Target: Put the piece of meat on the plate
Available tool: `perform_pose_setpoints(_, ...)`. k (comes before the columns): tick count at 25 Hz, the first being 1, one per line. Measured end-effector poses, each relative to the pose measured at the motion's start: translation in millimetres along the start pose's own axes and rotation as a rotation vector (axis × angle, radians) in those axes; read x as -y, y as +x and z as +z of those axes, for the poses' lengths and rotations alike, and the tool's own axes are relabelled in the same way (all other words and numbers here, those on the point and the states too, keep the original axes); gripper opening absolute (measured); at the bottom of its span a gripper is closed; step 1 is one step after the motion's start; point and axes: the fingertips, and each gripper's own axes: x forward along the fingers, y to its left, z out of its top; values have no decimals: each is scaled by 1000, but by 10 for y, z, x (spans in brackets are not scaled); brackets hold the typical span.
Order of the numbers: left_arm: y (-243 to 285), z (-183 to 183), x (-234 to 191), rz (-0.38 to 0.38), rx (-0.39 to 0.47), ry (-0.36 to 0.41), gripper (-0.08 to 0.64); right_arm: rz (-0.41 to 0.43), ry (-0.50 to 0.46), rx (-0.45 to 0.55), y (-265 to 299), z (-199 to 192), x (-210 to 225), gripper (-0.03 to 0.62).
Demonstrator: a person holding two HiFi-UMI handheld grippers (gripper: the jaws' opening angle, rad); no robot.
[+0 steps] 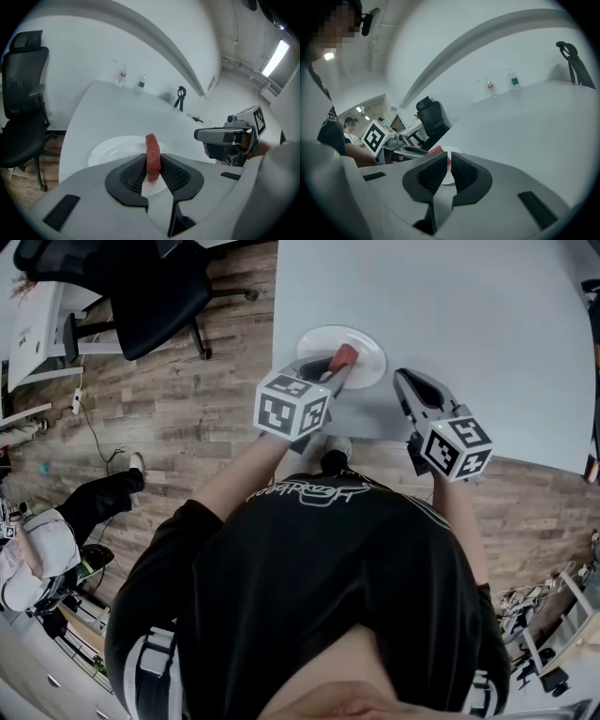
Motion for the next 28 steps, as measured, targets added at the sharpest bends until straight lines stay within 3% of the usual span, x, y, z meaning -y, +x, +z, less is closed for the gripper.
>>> perform_pose_setpoints(11,-23,-18,-71,49,0,33,106,1,2,-8,-2,-21,12,26)
perform_pose_setpoints(20,-34,-73,-147,111,-22,99,172,12,10,-17,20,-84,-9,26)
perform_pose_setpoints(28,-50,-78,-233,136,-25,63,192,16,6,-18,15,-74,-22,26)
